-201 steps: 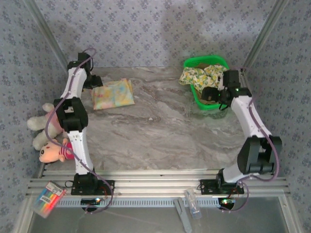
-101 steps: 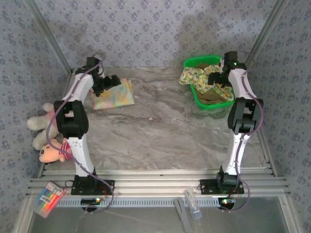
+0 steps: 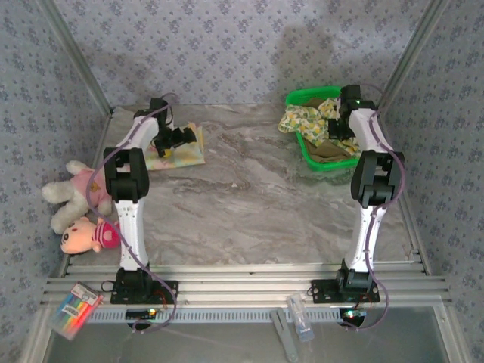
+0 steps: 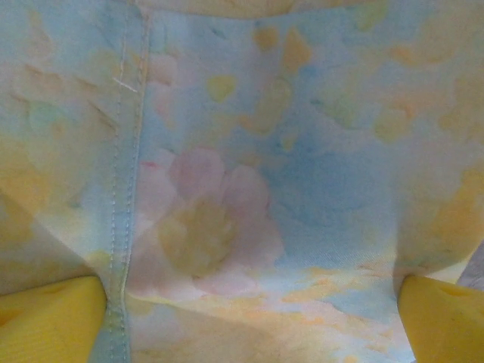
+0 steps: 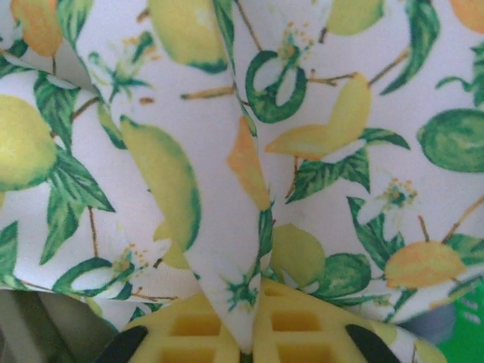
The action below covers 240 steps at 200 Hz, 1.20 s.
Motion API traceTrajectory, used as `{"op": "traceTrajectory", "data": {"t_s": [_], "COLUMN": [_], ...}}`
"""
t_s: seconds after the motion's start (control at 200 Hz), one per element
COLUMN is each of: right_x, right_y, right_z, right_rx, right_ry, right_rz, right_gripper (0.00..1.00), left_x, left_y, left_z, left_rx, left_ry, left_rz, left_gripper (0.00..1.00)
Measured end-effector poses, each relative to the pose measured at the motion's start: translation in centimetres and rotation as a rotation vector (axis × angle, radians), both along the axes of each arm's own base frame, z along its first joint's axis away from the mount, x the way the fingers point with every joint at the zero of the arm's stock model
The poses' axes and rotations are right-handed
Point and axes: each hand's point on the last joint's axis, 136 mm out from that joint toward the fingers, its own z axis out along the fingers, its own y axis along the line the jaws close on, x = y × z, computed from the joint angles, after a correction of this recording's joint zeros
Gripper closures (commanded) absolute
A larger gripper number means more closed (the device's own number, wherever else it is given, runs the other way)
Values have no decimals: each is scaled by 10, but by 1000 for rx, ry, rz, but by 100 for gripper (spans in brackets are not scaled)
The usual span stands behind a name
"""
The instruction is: Fold and stack the skirts
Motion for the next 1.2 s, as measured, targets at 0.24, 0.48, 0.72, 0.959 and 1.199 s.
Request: {"op": "traceTrajectory", "data": {"t_s": [0.24, 0.48, 0.72, 0.959, 1.199], "right_x": [-21, -42, -76, -115, -165], "right_y": [-8, -5, 55, 160, 280], "right_z": [54, 134, 218, 262, 172], "right_rx": [-51, -63, 17, 127, 267], "right_ry": [-98, -274, -466, -561, -352], "right_rz": [-25, -27, 116, 393, 596], "right_gripper": [100, 100, 100, 100, 38], "left_x": [-4, -4, -10, -29, -76], "left_y": [41, 42, 18, 12, -9], "left_z": [-1, 9, 36, 129, 171], "left_rx": [32, 28, 5, -14, -76], "left_ry": [19, 10, -18, -172, -246], "left_rz": [-32, -110, -164, -122, -69], "left_gripper": [0, 0, 0, 0, 0]}}
